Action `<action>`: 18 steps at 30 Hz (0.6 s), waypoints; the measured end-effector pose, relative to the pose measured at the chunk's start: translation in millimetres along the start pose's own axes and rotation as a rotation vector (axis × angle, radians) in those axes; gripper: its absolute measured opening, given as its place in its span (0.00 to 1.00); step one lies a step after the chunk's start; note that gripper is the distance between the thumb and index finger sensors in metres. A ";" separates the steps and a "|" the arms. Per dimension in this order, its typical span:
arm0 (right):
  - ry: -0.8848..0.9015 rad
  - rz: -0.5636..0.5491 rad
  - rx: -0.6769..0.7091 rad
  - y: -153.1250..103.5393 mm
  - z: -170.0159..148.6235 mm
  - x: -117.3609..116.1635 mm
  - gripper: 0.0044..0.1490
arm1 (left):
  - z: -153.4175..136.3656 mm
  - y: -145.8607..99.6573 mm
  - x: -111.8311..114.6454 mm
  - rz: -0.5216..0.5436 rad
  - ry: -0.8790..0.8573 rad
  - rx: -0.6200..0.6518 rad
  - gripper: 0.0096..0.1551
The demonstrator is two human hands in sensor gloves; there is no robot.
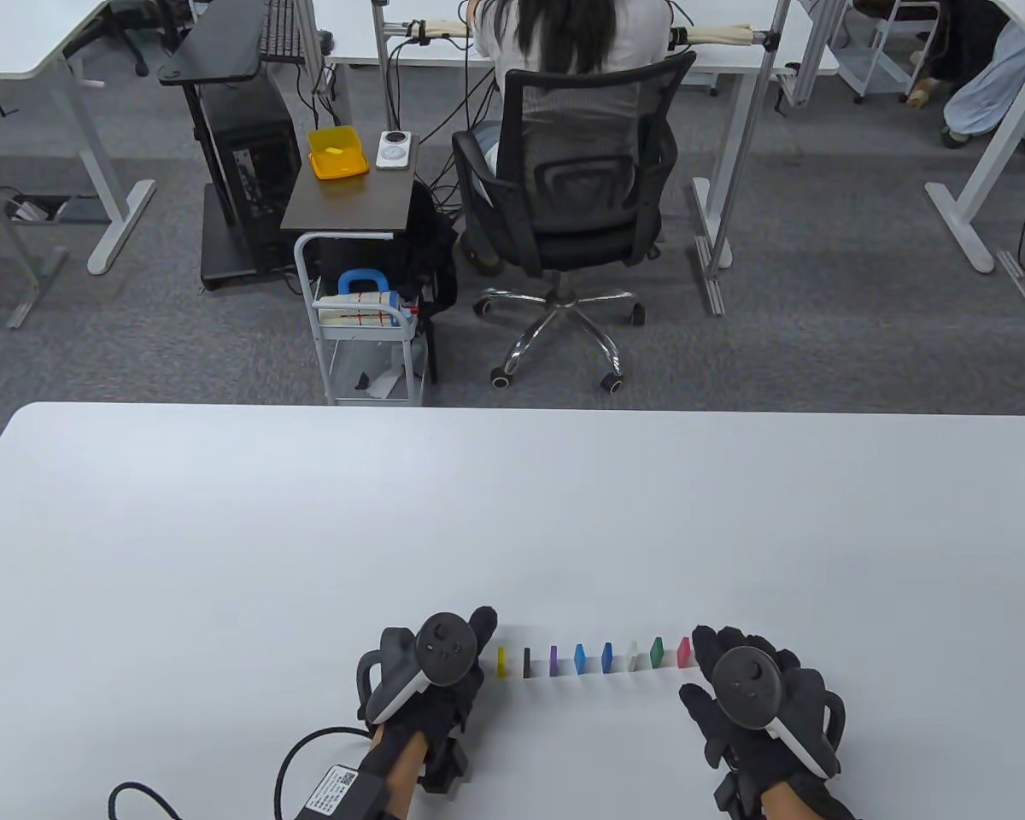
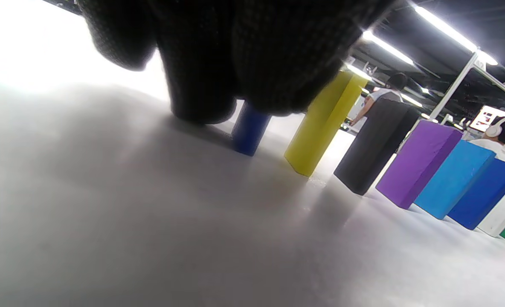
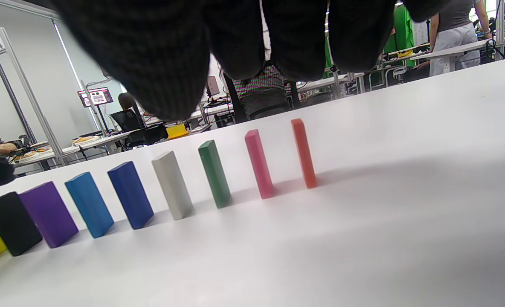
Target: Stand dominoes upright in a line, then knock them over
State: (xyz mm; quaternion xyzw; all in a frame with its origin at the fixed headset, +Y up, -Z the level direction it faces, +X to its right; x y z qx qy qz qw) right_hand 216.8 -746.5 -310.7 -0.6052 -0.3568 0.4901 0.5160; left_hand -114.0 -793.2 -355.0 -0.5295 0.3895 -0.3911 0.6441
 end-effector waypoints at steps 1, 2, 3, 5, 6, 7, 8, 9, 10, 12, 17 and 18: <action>0.000 0.000 0.000 0.0 0.0 0.1 0.45 | 0.1 -0.2 -0.2 0.001 0.001 0.001 0.43; -0.001 0.000 -0.001 0.0 0.0 0.0 0.45 | 0.2 -0.2 -0.2 0.001 0.000 0.000 0.43; -0.003 0.001 -0.003 0.0 0.0 -0.1 0.45 | 0.3 -0.3 -0.3 0.000 0.000 0.000 0.43; -0.001 0.001 -0.003 -0.2 -0.2 0.3 0.45 | 0.5 -0.5 -0.3 0.001 0.002 -0.001 0.43; 0.000 0.001 -0.004 -0.2 -0.5 0.5 0.45 | 0.6 -0.7 -0.3 -0.002 0.007 -0.002 0.44; -0.002 0.000 -0.006 -0.3 -0.6 0.7 0.45 | 0.8 -1.0 -0.6 -0.007 0.011 -0.007 0.44; -0.003 0.000 -0.007 -0.3 -0.6 0.9 0.45 | 1.0 -1.1 -0.8 -0.010 0.011 -0.008 0.44; -0.006 0.000 -0.009 -0.2 -0.6 1.0 0.46 | 1.2 -1.5 -1.2 -0.013 0.008 -0.010 0.45; -0.009 0.000 -0.012 -0.3 -0.8 1.4 0.46 | 1.1 -2.0 -1.7 -0.017 0.008 -0.012 0.45; 0.001 -0.009 -0.017 -0.9 -2.0 3.5 0.46 | -0.1 -3.7 -3.4 -0.017 0.014 -0.020 0.47; 0.028 -0.028 -0.036 -2.5 -7.9 7.2 0.48 | -3.3 -11.4 -11.9 -0.015 0.012 -0.043 0.50; 0.037 -0.034 -0.042 -3.1 -9.3 8.0 0.49 | -3.3 -13.6 -14.4 -0.005 0.017 -0.048 0.51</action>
Point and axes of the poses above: the tracker on the back of each hand, its own z axis roughly to the thumb side, its own y axis roughly from the wrist to the fingertips, x = y × z, the point moved 2 cm from there along y, roughly from the wrist to the fingertips, and after that the axes turned 14 degrees about z, right-handed, at the moved point
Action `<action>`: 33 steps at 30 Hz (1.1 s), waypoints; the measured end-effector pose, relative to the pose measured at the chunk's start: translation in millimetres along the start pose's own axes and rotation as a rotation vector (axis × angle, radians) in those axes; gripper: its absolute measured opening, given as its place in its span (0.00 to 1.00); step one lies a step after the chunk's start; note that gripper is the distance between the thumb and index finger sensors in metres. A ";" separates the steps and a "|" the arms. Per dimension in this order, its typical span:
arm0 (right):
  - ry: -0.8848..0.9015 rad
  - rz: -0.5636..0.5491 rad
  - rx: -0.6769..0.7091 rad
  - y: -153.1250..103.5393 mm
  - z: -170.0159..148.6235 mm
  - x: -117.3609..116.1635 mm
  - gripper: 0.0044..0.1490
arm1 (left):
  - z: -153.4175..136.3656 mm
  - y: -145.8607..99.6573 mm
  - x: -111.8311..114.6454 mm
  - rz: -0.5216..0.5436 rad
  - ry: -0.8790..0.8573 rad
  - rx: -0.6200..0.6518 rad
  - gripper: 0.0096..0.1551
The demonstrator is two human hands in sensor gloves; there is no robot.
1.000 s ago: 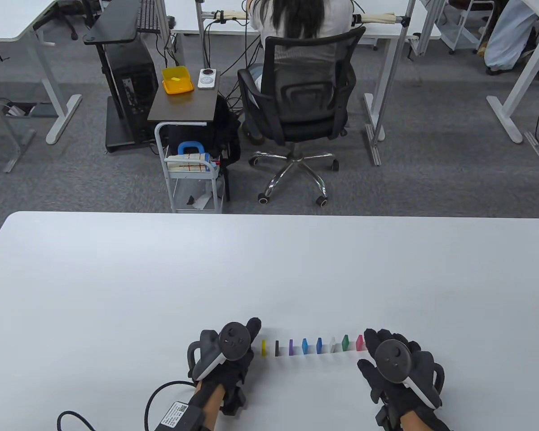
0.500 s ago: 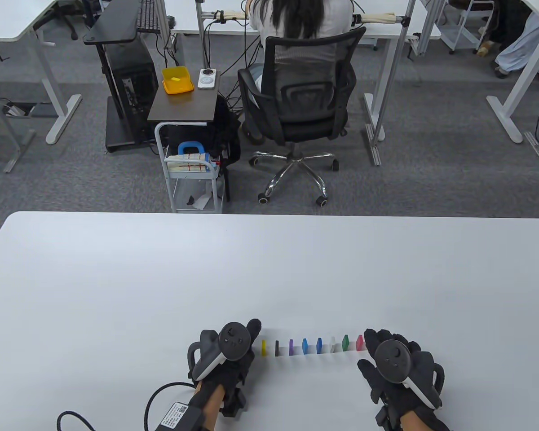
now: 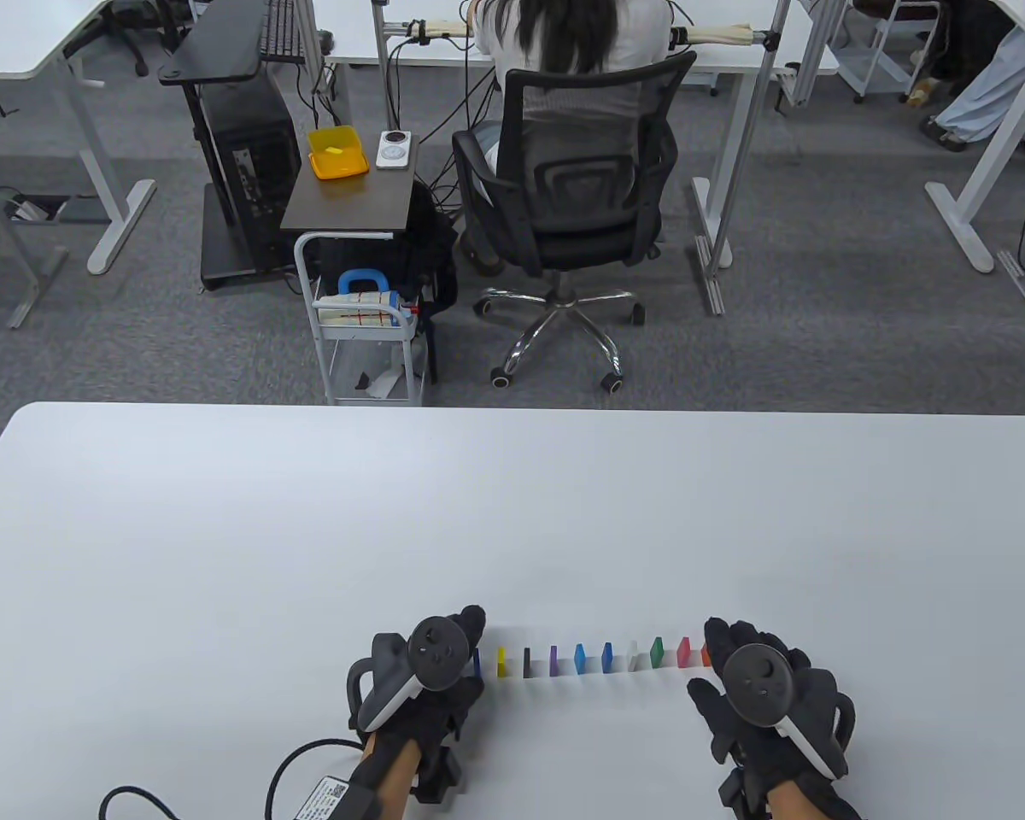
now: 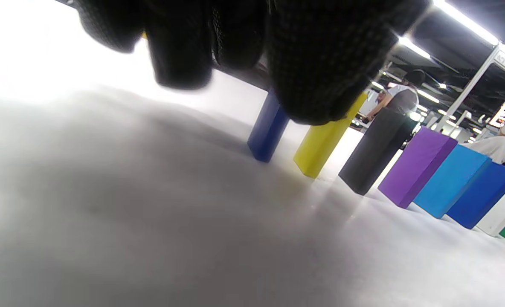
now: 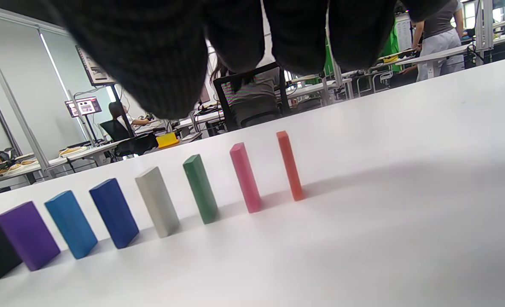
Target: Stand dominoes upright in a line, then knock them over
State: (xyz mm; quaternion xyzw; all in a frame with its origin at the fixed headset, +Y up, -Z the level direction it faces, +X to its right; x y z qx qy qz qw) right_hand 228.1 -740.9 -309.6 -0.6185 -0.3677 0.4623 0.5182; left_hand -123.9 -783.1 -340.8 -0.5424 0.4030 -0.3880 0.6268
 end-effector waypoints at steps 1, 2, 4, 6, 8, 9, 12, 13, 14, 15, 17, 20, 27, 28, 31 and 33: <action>0.011 -0.016 -0.005 -0.7 -1.6 1.0 0.51 | 0.3 -3.4 -3.4 0.021 0.019 0.001 0.53; 0.018 -0.025 -0.008 -1.1 -2.4 1.9 0.52 | 0.5 -5.2 -5.2 0.036 0.030 0.006 0.53; 0.039 -0.037 -0.013 -1.7 -4.4 3.4 0.54 | 2.2 -11.0 -8.2 0.050 0.042 0.017 0.54; 0.043 -0.033 -0.018 -1.5 -5.7 3.4 0.57 | 5.2 -15.6 -10.0 0.047 0.049 0.033 0.55; 0.040 -0.026 -0.026 -1.0 -6.6 2.2 0.58 | 8.0 -17.6 -11.2 0.043 0.056 0.036 0.55; 0.038 -0.020 -0.029 -0.7 -6.9 1.7 0.58 | 9.4 -18.0 -11.4 0.045 0.057 0.036 0.55; 0.035 -0.002 -0.040 -0.2 -8.0 0.4 0.58 | 13.3 -18.7 -8.7 0.014 0.075 0.034 0.55; 0.035 0.000 -0.040 -0.1 -8.2 0.2 0.58 | 14.8 -19.1 -6.3 -0.007 0.085 0.038 0.54; 0.035 0.002 -0.042 0.1 -8.4 0.1 0.58 | 15.7 -19.3 -4.3 -0.025 0.098 0.038 0.55; 0.035 0.002 -0.042 0.1 -8.4 0.0 0.58 | 16.6 -19.6 -2.7 -0.039 0.115 0.036 0.55; 0.035 0.005 -0.043 0.4 -8.3 -0.3 0.58 | 18.0 -19.8 -1.1 -0.036 0.124 0.048 0.55; 0.028 0.011 -0.048 0.7 -7.9 -1.2 0.57 | 19.7 -20.2 0.4 -0.043 0.127 0.055 0.56; 0.023 0.035 -0.054 2.3 -7.5 -3.5 0.57 | 23.3 -21.0 4.7 -0.051 0.150 0.084 0.56; 0.022 0.035 -0.054 2.3 -7.5 -3.5 0.57 | 23.5 -21.0 5.0 -0.051 0.150 0.086 0.56; 0.022 0.035 -0.055 2.2 -7.4 -3.3 0.57 | 24.5 -21.0 5.7 -0.056 0.145 0.093 0.55; 0.026 0.033 -0.055 2.2 -7.7 -3.1 0.57 | 25.6 -20.8 5.8 -0.060 0.138 0.103 0.54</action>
Point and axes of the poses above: the tracker on the back of each hand, its own z axis roughly to the thumb side, its own y axis roughly from the wrist to the fingertips, x = y × z, the point moved 2 cm from there along y, roughly from the wrist to the fingertips, and after that the axes turned 14 degrees about z, right-handed, at the moved point
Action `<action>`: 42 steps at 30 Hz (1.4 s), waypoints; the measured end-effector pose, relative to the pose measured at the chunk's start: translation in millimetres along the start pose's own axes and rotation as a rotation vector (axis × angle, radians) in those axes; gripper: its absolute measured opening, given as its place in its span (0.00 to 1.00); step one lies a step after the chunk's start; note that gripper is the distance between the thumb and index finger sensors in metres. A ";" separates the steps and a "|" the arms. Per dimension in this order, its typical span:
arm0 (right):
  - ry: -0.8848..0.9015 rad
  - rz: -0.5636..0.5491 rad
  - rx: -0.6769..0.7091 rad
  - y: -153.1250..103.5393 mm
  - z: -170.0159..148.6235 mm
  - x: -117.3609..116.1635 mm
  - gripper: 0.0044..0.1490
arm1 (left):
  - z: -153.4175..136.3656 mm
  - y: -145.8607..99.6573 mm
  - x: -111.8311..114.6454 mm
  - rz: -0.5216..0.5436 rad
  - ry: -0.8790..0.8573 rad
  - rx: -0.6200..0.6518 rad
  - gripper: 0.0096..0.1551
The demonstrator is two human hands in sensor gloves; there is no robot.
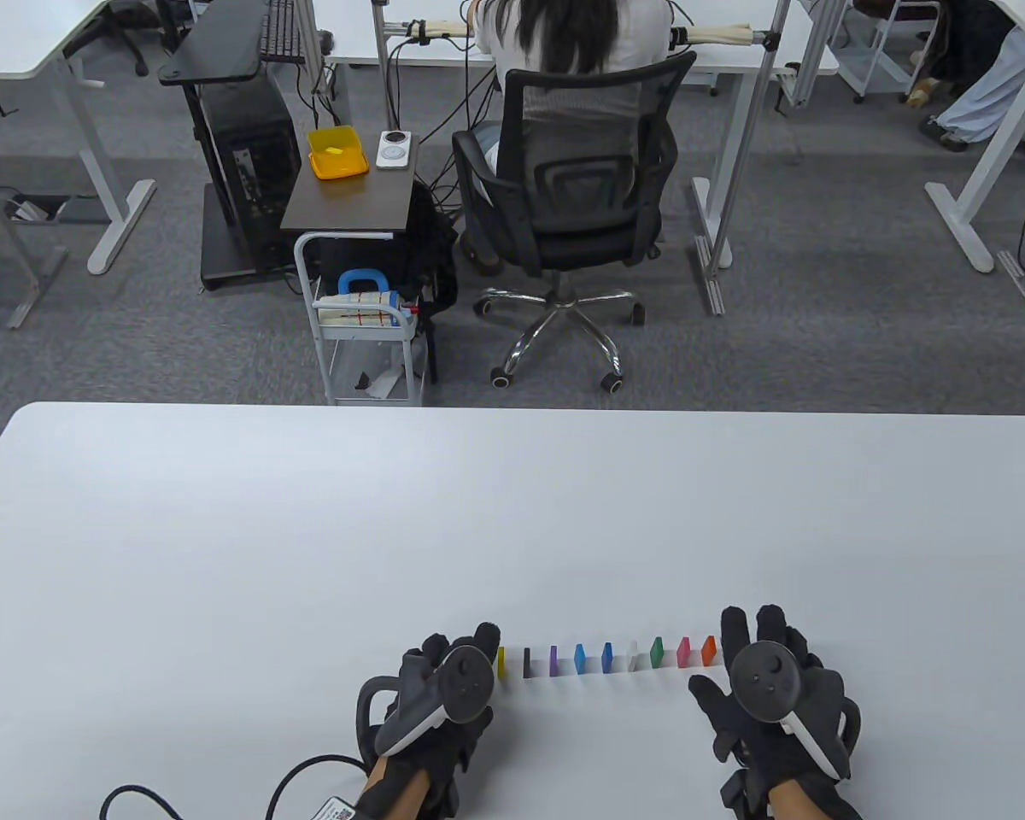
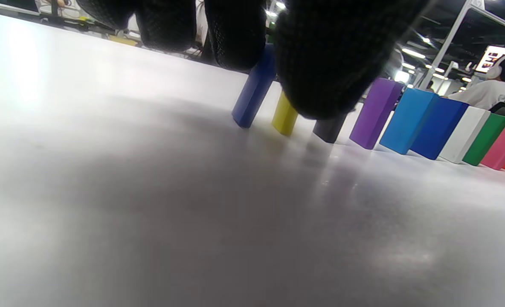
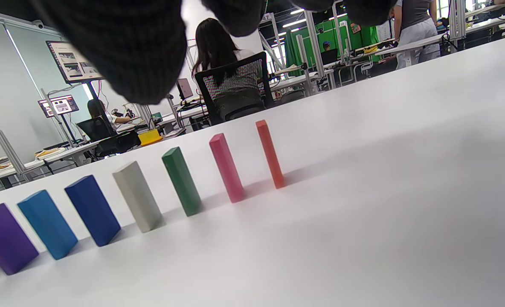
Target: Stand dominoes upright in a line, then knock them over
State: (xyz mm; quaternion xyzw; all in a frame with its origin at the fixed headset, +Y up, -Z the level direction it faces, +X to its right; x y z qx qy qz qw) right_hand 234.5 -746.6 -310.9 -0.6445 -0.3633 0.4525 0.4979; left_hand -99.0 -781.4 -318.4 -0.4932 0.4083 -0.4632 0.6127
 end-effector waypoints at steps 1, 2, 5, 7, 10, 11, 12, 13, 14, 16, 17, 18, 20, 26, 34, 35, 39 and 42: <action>0.000 -0.001 -0.001 0.0 -0.3 0.2 0.56 | 0.2 0.1 -0.1 0.002 -0.002 0.000 0.54; 0.001 -0.001 -0.002 0.0 -0.6 0.4 0.57 | 0.9 0.1 -0.7 0.009 -0.003 0.003 0.54; 0.009 -0.009 -0.005 -0.4 -2.0 1.9 0.57 | 0.5 -0.4 -5.3 0.042 -0.005 0.008 0.54; 0.029 -0.028 -0.006 -1.6 -4.3 4.9 0.56 | -2.8 -1.1 -10.8 0.084 -0.027 0.001 0.54; 0.062 -0.044 -0.013 -2.0 -9.0 9.3 0.54 | -8.4 -1.8 -15.9 0.125 -0.049 -0.017 0.53; 0.083 -0.052 -0.018 -2.4 -12.5 11.5 0.53 | -11.2 -2.3 -17.8 0.143 -0.053 -0.026 0.53; 0.108 -0.061 -0.021 -2.7 -16.3 13.5 0.52 | -13.9 -2.7 -19.5 0.163 -0.053 -0.035 0.53; 0.122 -0.063 -0.025 -2.8 -18.7 14.4 0.52 | -15.5 -2.8 -20.3 0.168 -0.050 -0.039 0.53; 0.141 -0.066 -0.032 -3.0 -22.3 15.8 0.51 | -18.0 -3.0 -21.4 0.175 -0.048 -0.047 0.53; 0.166 -0.073 -0.040 -3.3 -27.1 17.5 0.51 | -22.0 -3.2 -22.8 0.185 -0.044 -0.061 0.53; 0.172 -0.072 -0.044 -3.2 -29.0 17.7 0.51 | -23.9 -3.1 -23.1 0.187 -0.044 -0.068 0.53; 0.173 -0.072 -0.044 -3.0 -29.5 17.6 0.51 | -25.0 -3.2 -23.1 0.187 -0.045 -0.072 0.53; 0.168 -0.067 -0.046 -2.3 -29.6 16.7 0.51 | -27.4 -3.2 -24.0 0.193 -0.046 -0.081 0.53; 0.119 -0.054 -0.027 -0.7 -22.0 11.1 0.52 | -29.2 -2.7 -26.5 0.205 -0.055 -0.089 0.53; 0.057 -0.040 0.043 -1.3 -4.6 2.4 0.55 | -28.0 -3.1 -31.4 0.227 -0.063 -0.087 0.52; 0.055 -0.037 0.049 -0.9 -3.3 1.3 0.55 | -27.7 -3.1 -31.8 0.231 -0.061 -0.085 0.52; 0.031 -0.020 0.061 2.2 2.3 -6.1 0.55 | -25.3 -4.1 -32.8 0.235 -0.049 -0.074 0.52; 0.050 0.016 0.076 5.5 5.1 -12.5 0.55 | -20.9 -6.4 -32.6 0.226 -0.051 -0.061 0.52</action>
Point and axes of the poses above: the tracker on the back of each hand, its own z axis roughly to the thumb side, its own y axis roughly from the wrist to the fingertips, x = y × z, the point moved 2 cm from there along y, roughly from the wrist to the fingertips, and after that the axes turned 14 degrees about z, right-handed, at the moved point
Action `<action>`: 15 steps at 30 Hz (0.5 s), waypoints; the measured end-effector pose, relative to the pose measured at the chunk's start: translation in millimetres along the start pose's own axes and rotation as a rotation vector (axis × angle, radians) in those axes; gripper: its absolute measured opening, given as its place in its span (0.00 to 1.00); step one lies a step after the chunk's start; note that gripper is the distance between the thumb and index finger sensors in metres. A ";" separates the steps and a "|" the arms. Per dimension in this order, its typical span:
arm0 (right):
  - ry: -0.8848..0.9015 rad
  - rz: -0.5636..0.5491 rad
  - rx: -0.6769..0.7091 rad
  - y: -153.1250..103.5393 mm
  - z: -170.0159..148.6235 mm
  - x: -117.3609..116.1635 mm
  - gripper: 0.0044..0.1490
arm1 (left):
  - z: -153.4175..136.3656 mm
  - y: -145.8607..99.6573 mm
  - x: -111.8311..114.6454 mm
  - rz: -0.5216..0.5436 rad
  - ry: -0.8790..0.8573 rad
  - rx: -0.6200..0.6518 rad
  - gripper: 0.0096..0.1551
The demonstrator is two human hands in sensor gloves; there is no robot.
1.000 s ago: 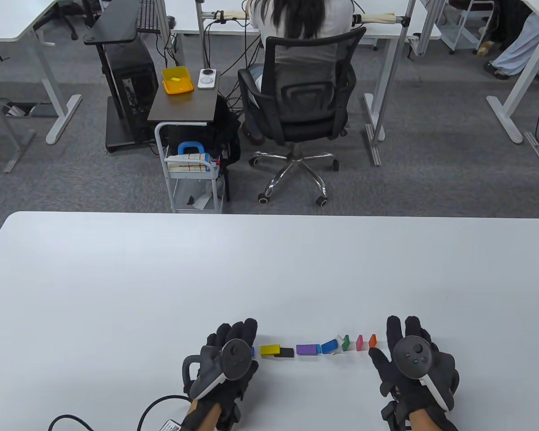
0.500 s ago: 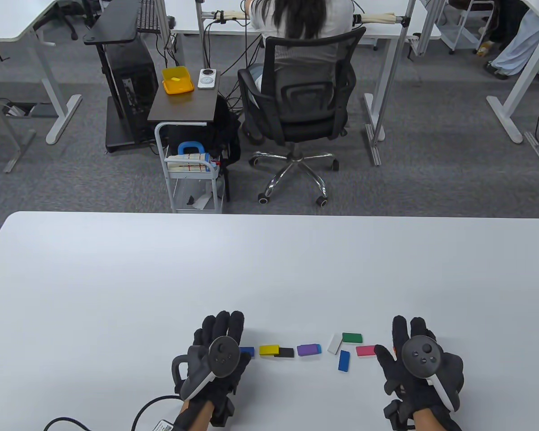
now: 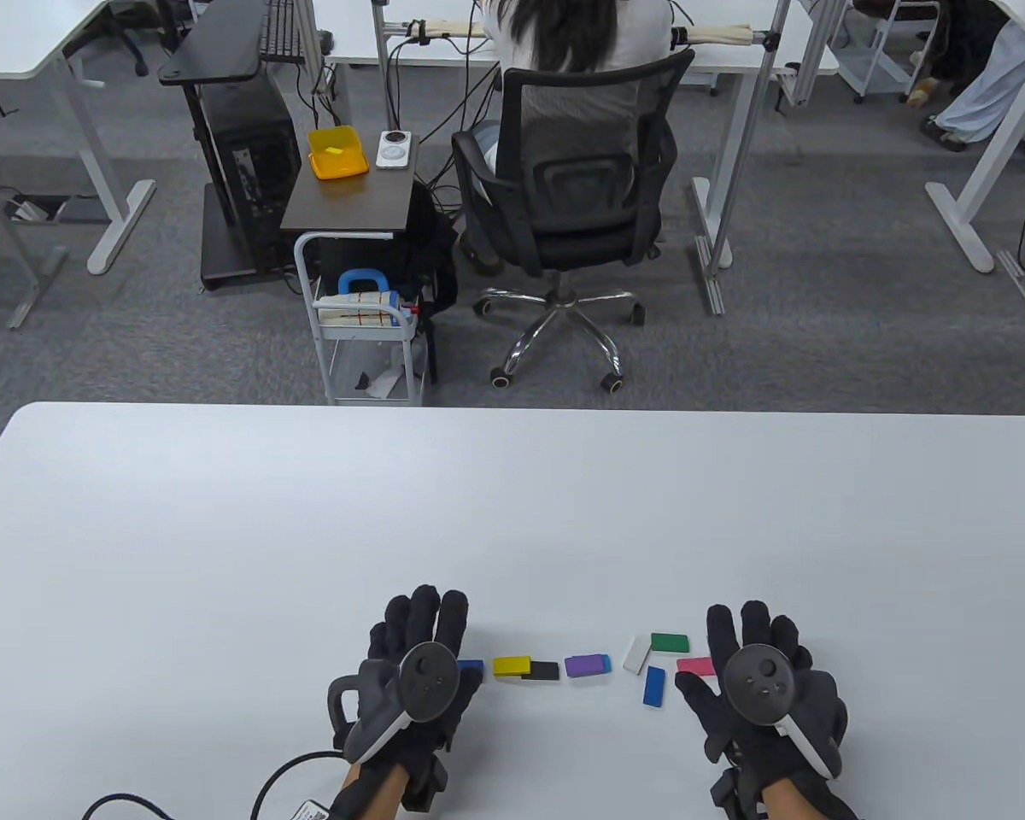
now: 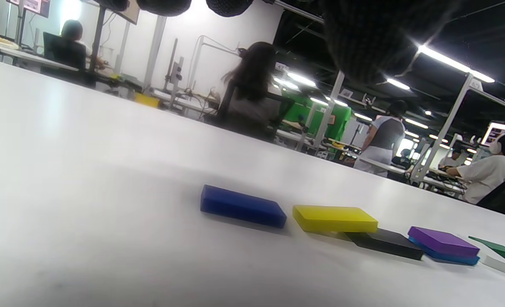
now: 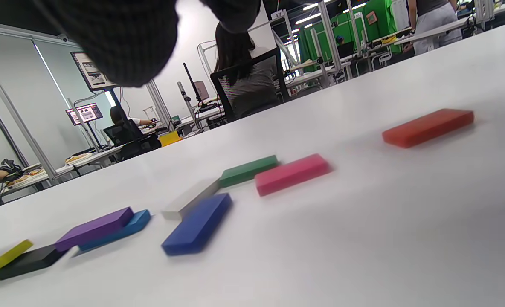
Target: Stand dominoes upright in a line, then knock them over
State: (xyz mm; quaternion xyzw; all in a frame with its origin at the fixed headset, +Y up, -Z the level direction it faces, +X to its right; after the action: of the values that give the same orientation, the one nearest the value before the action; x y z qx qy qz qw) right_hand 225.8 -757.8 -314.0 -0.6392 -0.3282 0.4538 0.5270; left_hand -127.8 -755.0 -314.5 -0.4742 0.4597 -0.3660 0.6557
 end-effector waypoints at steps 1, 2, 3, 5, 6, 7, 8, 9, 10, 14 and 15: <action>-0.001 0.004 0.000 0.7 0.3 -1.2 0.55 | 1.0 -0.4 0.3 -0.002 0.000 0.003 0.52; -0.010 0.012 -0.003 1.7 0.7 -2.9 0.55 | 2.8 -0.9 0.7 -0.005 0.003 0.010 0.52; -0.023 0.022 -0.008 2.6 0.8 -4.6 0.55 | 4.3 -1.0 1.3 -0.009 0.006 0.016 0.52; -0.029 0.029 -0.011 3.4 0.5 -6.7 0.55 | 5.3 -1.0 2.4 -0.012 0.013 0.021 0.52; -0.026 0.031 -0.009 3.6 0.2 -7.6 0.55 | 5.3 -1.0 3.0 -0.017 0.016 0.021 0.52; -0.022 0.037 -0.010 4.2 -0.3 -8.7 0.55 | 4.5 -0.8 3.7 -0.020 0.018 0.019 0.52; -0.023 0.039 -0.012 4.4 -0.5 -9.3 0.55 | 3.3 -0.7 4.0 -0.024 0.016 0.015 0.52; -0.024 0.041 -0.013 4.7 -0.7 -9.9 0.54 | 2.1 -0.5 4.3 -0.029 0.010 0.008 0.52; -0.028 0.044 -0.017 5.1 -0.8 -10.7 0.54 | 1.1 -0.4 4.6 -0.033 0.003 0.003 0.52; -0.036 0.053 -0.021 5.9 -0.5 -12.3 0.54 | -1.6 -0.2 6.2 -0.042 0.001 -0.007 0.52; -0.038 0.053 -0.021 6.1 -0.1 -12.5 0.54 | -1.8 -0.3 6.8 -0.044 0.004 -0.007 0.52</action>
State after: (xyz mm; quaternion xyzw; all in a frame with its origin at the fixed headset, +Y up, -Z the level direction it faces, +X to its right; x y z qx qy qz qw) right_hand 220.8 -770.4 -317.0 -0.6444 -0.3259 0.4762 0.5017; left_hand -127.5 -761.8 -316.2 -0.4857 0.4516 -0.3800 0.6448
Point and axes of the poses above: the tracker on the back of each hand, its own z axis roughly to the thumb side, its own y axis roughly from the wrist to the fingertips, x = y × z, the point moved 2 cm from there along y, roughly from the wrist to the fingertips, and after that the axes turned 14 degrees about z, right-handed, at the moved point
